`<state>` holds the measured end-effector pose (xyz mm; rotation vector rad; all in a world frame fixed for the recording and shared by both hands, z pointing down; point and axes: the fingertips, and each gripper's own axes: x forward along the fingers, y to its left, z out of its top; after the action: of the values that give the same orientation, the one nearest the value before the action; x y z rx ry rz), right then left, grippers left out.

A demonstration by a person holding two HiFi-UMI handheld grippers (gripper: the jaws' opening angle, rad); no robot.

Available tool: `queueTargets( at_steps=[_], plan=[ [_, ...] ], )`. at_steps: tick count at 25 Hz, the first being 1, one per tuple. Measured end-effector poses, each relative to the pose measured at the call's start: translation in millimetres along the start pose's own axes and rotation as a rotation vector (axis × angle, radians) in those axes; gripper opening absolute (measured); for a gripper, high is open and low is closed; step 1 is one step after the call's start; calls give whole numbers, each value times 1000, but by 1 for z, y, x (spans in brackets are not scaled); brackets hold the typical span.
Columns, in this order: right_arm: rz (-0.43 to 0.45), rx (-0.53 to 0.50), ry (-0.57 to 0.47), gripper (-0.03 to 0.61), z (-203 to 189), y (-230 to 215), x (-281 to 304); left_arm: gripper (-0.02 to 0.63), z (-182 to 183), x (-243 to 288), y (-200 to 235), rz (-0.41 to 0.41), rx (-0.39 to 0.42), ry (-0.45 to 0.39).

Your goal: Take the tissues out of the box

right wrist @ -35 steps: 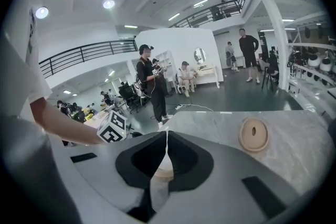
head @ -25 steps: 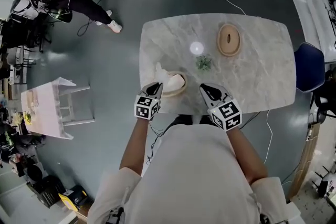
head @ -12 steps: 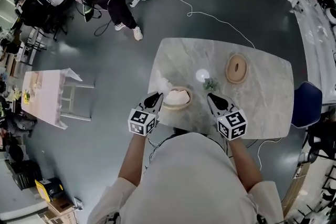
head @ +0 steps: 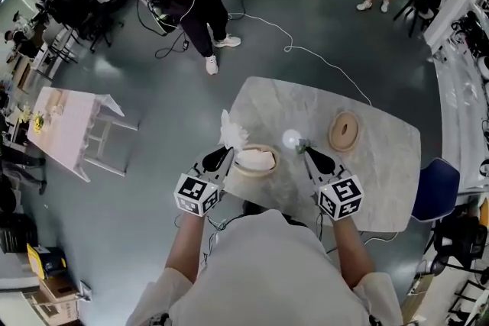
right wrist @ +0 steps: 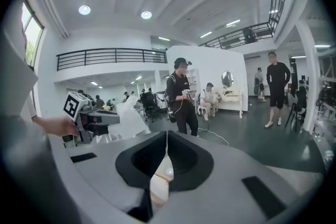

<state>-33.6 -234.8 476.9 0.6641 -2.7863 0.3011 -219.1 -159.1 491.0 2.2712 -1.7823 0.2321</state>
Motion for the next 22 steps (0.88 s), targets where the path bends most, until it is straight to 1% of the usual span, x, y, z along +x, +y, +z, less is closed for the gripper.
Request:
queueTargets(
  at_steps=[5,10,17,22],
  plan=[
    [-2,-53,-23,34,15,0,-3,31,27,-22,5,53,2,-77],
    [-16,-72,-65,34,29,-5,-14,31,43,-37,9,112,22,-123],
    [-39,-101,-116,34,52,-7,-21,31,60,-55,15,142,12,-175],
    [-26,-123,-135,34,60,2,-19,31,64,-62,20,147,8,-184]
  ],
)
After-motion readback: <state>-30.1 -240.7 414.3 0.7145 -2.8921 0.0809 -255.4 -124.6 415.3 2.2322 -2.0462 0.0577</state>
